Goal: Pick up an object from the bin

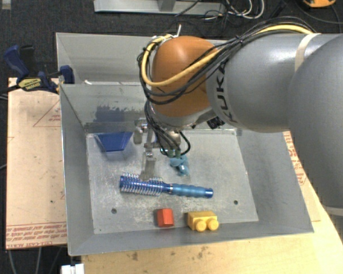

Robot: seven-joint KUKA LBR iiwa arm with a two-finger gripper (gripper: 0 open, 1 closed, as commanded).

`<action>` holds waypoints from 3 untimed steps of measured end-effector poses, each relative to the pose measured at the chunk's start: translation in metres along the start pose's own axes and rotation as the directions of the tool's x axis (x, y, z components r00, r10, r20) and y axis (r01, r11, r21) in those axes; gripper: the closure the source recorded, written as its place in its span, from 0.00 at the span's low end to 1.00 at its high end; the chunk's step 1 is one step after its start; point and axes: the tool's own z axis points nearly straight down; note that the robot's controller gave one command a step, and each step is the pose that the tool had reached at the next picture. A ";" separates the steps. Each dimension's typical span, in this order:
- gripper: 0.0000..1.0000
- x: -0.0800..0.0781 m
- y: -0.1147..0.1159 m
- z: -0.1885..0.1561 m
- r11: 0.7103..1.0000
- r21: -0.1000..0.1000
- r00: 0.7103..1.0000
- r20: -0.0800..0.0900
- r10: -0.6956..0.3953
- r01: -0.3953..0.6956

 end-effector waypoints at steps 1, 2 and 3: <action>0.00 0.019 -0.034 0.112 0.996 0.001 0.996 0.000 0.091 -0.091; 0.00 0.035 -0.044 0.077 0.980 -0.002 0.980 0.007 0.198 -0.198; 0.00 0.038 -0.056 0.076 0.966 -0.002 0.966 0.006 0.257 -0.257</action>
Offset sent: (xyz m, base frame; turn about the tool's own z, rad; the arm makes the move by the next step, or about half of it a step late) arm -0.0175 -0.0337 -0.1071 0.0916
